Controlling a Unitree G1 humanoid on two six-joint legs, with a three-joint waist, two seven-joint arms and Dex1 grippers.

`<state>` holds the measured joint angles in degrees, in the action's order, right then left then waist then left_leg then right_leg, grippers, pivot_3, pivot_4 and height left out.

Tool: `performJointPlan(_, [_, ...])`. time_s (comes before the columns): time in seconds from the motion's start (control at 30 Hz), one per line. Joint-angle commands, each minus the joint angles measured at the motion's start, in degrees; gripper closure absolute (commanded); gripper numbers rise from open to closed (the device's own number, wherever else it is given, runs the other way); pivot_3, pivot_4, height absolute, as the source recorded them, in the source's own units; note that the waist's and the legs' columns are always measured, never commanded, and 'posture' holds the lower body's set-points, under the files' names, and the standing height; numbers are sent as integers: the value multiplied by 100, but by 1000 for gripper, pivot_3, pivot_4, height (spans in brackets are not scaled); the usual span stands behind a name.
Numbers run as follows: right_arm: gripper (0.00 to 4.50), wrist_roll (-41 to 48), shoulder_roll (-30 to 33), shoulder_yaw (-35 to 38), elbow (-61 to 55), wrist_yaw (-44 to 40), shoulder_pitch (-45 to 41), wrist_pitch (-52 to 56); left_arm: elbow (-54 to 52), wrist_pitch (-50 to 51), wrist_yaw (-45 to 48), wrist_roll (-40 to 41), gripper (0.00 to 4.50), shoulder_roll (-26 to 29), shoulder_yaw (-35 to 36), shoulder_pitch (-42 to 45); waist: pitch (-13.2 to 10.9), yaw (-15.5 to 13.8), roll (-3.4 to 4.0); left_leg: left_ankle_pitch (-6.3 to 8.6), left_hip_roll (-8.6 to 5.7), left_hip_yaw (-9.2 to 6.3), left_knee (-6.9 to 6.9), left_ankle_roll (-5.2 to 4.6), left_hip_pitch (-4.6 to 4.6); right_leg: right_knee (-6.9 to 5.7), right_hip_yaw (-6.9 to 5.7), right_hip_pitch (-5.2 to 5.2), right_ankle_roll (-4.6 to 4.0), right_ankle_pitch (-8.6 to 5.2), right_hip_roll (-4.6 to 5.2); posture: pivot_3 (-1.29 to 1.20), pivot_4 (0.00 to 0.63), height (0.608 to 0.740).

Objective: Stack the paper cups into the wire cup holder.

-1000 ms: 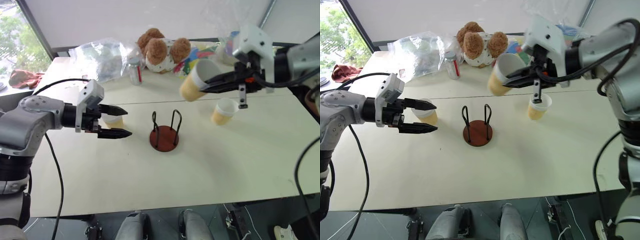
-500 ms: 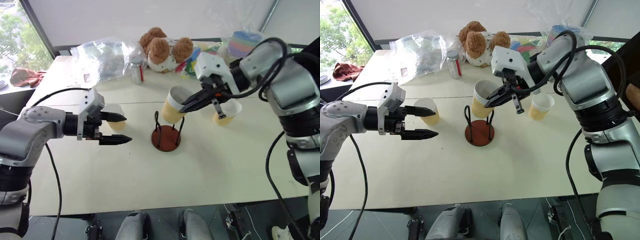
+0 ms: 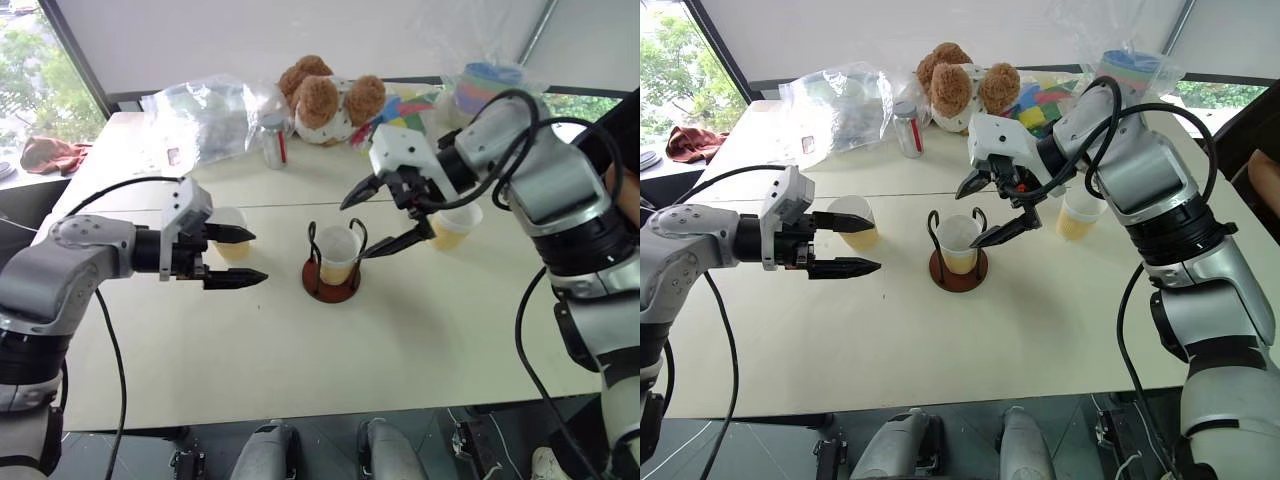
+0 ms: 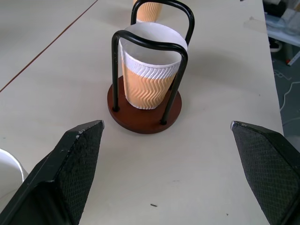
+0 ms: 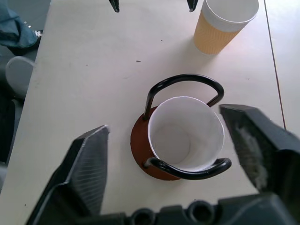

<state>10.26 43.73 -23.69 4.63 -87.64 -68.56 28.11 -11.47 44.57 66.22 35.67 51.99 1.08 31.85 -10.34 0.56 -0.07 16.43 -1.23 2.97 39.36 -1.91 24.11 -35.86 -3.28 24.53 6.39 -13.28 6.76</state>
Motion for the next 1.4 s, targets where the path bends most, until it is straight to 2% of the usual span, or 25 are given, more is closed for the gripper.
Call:
performJointPlan(0.03, [573,-184,606,614,228,184,54,-88,-172,71,5,206,0,-30,164,151,0,-28,0,0,0,0,0,0,0,0,0,0,0,0,0,0,150,740])
performJointPlan(0.13, [573,-612,1166,751,756,581,544,-438,-242,186,50,373,0,-32,230,290,2,-109,-4,1,-3,-1,1,-1,1,2,0,-3,0,0,2,0,150,740])
performJointPlan(0.23, [573,-725,1317,921,1047,874,963,-503,-358,281,150,483,0,34,163,457,2,-111,-4,1,-3,4,1,-1,0,13,2,-7,-1,-1,2,0,150,740])
performJointPlan(0.43, [573,-1036,1166,949,1648,1285,1187,-910,-299,317,303,454,0,39,-11,884,-2,47,3,-2,3,11,0,3,-10,-2,4,-3,0,0,0,0,150,740])
performJointPlan(0.73, [573,-1379,974,880,2474,1397,1235,-1257,27,126,519,161,0,135,-129,981,-2,6,3,-4,4,13,-3,6,-16,-7,6,-4,-1,-1,-2,0,150,740])
performJointPlan(0.8, [1087,-1426,911,872,2618,1426,1247,-1321,25,110,501,116,0,130,-148,950,-2,12,3,-4,4,12,-3,6,-16,-6,6,-6,-1,-1,-2,0,150,740])
performJointPlan(0.87, [1795,-1476,869,859,2744,1431,1264,-1400,38,87,495,74,0,131,-152,920,-2,11,3,-4,4,13,-3,6,-16,-6,6,-5,-1,-1,-2,0,150,740])
performJointPlan(1.03, [4472,-1552,794,849,2902,1423,1220,-1432,106,50,512,27,0,156,-120,913,-2,24,3,-4,4,13,-3,6,-17,-6,6,-5,-1,-1,-2,0,150,740])
performJointPlan(1.2, [4472,-1604,826,910,2839,1395,1094,-1516,120,42,532,12,0,169,-93,874,-2,19,3,-4,4,12,-3,6,-17,-7,6,-6,-1,-1,-2,0,150,740])
performJointPlan(1.3, [4472,-1361,877,1045,2291,948,465,-1530,182,-4,579,-63,0,287,-61,701,-14,40,24,-4,4,15,-3,6,-17,-7,8,-4,0,-1,-2,0,150,740])
performJointPlan(1.4, [4472,-949,664,1107,1473,475,-123,-1033,514,-287,623,-368,0,478,-68,528,-17,82,29,-5,9,18,-7,8,-17,-16,13,9,0,-1,-6,0,150,740])
